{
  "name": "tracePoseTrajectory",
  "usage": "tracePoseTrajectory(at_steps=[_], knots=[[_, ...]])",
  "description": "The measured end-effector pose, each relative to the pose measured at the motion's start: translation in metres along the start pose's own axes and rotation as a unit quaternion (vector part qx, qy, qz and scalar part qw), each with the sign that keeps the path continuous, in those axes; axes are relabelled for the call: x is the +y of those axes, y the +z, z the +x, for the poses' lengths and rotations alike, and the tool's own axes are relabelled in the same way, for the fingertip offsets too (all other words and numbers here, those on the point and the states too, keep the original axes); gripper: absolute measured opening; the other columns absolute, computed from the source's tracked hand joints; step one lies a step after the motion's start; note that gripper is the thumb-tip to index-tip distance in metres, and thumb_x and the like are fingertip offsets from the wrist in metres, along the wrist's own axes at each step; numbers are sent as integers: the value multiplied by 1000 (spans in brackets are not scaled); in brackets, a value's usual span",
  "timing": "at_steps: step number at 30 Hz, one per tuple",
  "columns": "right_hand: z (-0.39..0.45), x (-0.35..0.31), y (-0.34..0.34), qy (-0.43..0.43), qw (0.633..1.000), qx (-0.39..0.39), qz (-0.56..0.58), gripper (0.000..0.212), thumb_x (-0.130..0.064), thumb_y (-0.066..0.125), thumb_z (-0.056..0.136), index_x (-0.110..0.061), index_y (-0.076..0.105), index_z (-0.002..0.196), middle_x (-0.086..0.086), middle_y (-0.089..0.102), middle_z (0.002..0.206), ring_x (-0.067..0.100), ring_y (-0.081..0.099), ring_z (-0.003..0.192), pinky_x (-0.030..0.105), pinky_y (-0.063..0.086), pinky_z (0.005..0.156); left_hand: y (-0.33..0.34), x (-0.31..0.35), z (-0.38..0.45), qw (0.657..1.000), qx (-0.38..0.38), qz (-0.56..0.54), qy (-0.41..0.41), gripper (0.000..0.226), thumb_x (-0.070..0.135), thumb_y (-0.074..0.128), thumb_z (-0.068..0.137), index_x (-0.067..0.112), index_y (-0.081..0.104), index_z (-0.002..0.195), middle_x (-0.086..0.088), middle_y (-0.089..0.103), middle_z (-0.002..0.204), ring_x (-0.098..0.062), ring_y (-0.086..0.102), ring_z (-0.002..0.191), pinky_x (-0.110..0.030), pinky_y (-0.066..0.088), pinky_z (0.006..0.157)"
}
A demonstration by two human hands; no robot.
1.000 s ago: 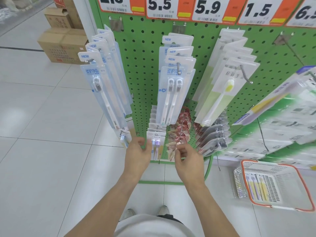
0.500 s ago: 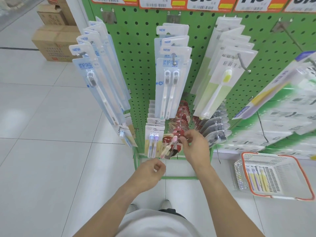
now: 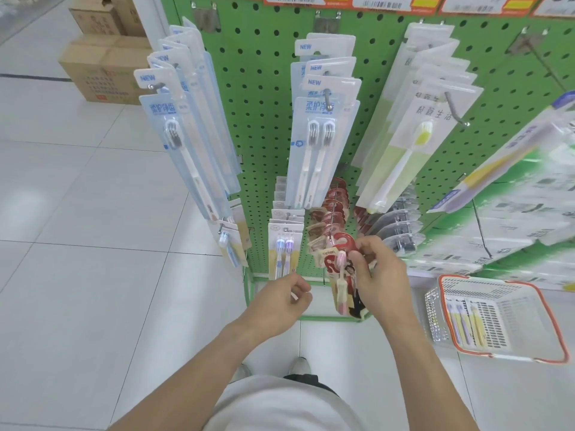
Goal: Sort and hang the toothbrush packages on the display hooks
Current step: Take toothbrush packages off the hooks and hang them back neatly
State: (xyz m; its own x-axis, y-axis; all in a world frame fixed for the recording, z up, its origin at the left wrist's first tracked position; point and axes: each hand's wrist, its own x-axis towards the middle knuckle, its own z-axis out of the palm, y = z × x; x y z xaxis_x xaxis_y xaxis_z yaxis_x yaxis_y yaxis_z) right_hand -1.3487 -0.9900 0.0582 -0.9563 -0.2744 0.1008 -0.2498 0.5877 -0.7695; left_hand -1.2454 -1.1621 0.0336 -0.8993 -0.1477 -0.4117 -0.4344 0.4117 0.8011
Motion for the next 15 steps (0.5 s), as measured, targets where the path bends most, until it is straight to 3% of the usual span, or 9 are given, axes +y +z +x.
tracePoseTrajectory(at_steps=[3, 6, 8, 12, 15], knots=[[-16, -15, -13, 11, 999, -12, 46, 25, -10, 64, 96, -35, 61, 93, -15, 69, 84, 3, 61, 80, 17, 44, 71, 1, 0, -2, 999, -39, -32, -19, 23, 35, 63, 97, 25, 59, 117, 9, 62, 98, -6, 59, 75, -17, 49, 67], [-32, -26, -17, 30, 984, -34, 173, 29, -5, 63, 97, -33, 64, 91, -10, 72, 84, 11, 66, 77, 21, 53, 74, -2, -7, -8, 995, -75, -57, -7, 50, 47, 72, 88, 31, 50, 131, 12, 61, 116, -4, 61, 106, -28, 52, 95], [-37, -30, -12, 41, 965, -31, 258, 24, -1, 63, 96, -24, 66, 95, -1, 73, 85, 16, 68, 77, 27, 56, 72, -6, -10, -15, 990, -101, -99, 14, 55, 46, 77, 83, 32, 52, 130, 13, 65, 121, -5, 60, 117, -34, 49, 102], [-39, -43, 6, 84, 924, -23, 372, 9, 3, 64, 93, -2, 65, 101, 13, 74, 85, 12, 66, 68, 19, 52, 62, -24, -16, -31, 971, -89, -220, 34, 21, 22, 76, 90, 9, 70, 105, -13, 76, 100, -19, 70, 90, -35, 55, 83], [-41, -46, 14, 93, 926, -55, 361, 10, -8, 71, 91, -9, 69, 100, 6, 75, 86, 16, 66, 72, 27, 54, 65, -35, -22, -44, 965, -83, -246, 42, 12, 17, 74, 90, 7, 72, 95, -23, 74, 93, -22, 70, 82, -29, 54, 78]])
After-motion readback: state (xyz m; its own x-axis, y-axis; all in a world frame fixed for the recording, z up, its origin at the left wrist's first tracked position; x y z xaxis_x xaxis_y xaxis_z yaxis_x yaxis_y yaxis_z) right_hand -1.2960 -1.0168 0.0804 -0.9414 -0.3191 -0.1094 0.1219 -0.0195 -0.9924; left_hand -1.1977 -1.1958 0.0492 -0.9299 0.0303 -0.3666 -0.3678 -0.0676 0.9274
